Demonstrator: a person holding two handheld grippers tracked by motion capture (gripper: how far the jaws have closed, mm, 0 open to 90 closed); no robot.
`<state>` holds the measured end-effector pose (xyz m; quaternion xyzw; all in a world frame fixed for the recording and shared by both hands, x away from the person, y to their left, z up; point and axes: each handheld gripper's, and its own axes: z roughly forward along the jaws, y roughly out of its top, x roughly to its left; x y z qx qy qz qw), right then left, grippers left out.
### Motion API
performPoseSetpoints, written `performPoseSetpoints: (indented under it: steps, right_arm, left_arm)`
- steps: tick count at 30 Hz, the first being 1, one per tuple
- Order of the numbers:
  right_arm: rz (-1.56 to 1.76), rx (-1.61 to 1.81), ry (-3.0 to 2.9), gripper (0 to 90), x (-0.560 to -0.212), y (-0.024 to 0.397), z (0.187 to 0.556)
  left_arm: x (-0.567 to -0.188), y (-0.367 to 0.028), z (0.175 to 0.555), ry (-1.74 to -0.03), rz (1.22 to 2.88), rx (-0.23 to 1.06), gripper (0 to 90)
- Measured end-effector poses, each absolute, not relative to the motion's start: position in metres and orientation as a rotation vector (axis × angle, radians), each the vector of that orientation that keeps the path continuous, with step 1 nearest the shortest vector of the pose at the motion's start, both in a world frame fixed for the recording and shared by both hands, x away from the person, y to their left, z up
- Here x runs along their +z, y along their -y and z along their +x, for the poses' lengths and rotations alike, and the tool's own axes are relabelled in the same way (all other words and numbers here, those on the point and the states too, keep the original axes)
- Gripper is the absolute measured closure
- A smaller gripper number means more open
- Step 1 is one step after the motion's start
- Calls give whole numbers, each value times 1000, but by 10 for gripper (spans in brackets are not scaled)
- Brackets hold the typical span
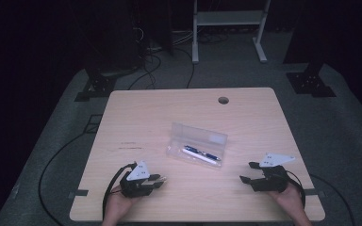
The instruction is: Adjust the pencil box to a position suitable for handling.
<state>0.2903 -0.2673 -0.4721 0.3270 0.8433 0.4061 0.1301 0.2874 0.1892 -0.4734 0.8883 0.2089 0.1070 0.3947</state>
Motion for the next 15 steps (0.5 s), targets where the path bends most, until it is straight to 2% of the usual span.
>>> performPoseSetpoints:
  steps: [15]
  right_arm:
    - [937,1182,-2471,293,-472,264,291]
  left_arm:
    - [-456,-185,306,-567,2196,299,680]
